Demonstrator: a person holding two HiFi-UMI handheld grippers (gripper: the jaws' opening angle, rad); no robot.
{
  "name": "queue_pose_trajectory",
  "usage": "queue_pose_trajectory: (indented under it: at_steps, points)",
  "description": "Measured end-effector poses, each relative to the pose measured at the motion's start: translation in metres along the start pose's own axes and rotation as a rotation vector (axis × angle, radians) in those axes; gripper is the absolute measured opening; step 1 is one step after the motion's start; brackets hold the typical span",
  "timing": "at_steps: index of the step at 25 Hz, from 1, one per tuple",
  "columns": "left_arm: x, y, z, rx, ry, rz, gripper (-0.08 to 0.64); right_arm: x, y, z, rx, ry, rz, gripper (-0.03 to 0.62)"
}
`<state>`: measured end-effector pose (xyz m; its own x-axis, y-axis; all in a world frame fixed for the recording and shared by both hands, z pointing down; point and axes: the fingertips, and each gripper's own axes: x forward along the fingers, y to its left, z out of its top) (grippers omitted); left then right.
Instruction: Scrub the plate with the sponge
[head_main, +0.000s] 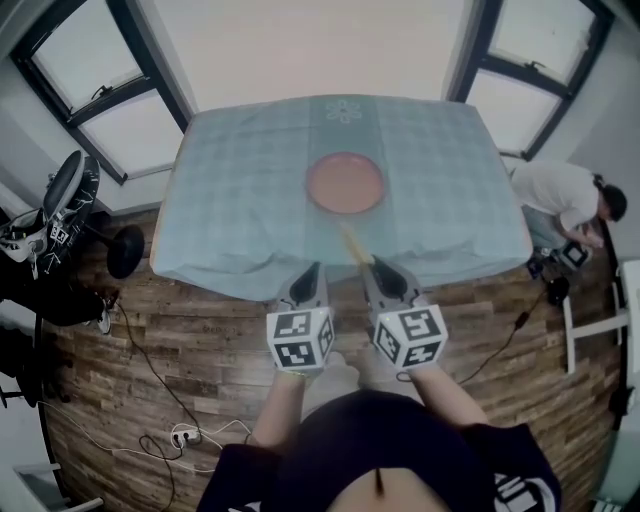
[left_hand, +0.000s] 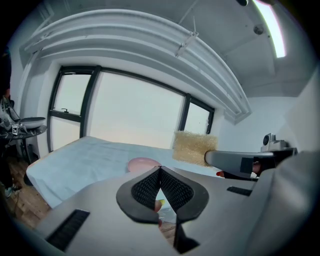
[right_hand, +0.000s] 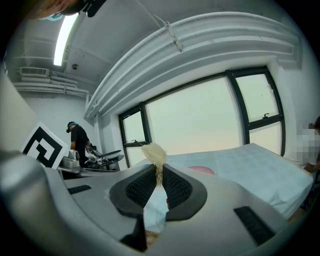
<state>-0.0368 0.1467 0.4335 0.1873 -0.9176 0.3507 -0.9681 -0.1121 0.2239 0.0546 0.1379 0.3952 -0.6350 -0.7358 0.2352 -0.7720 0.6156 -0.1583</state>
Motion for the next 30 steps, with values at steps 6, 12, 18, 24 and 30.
queue_pose_trajectory:
  at_steps: [6,12,18,24,30]
  points:
    - [0.034,0.031,0.016,0.0,0.017,-0.045,0.008,0.043,-0.003,0.006,0.001,0.007,-0.044,0.046]
    - [0.062,0.048,0.021,-0.002,0.036,-0.058,0.008,0.067,-0.014,0.007,0.011,0.017,-0.069,0.046]
    - [0.095,0.057,0.02,0.0,0.063,-0.074,0.008,0.098,-0.037,0.014,0.016,0.007,-0.084,0.046]
    - [0.136,0.071,0.027,0.003,0.074,-0.069,0.008,0.142,-0.071,0.017,0.02,0.019,-0.088,0.046]
    - [0.177,0.087,0.034,-0.015,0.105,-0.052,0.008,0.183,-0.1,0.022,0.014,0.057,-0.088,0.046]
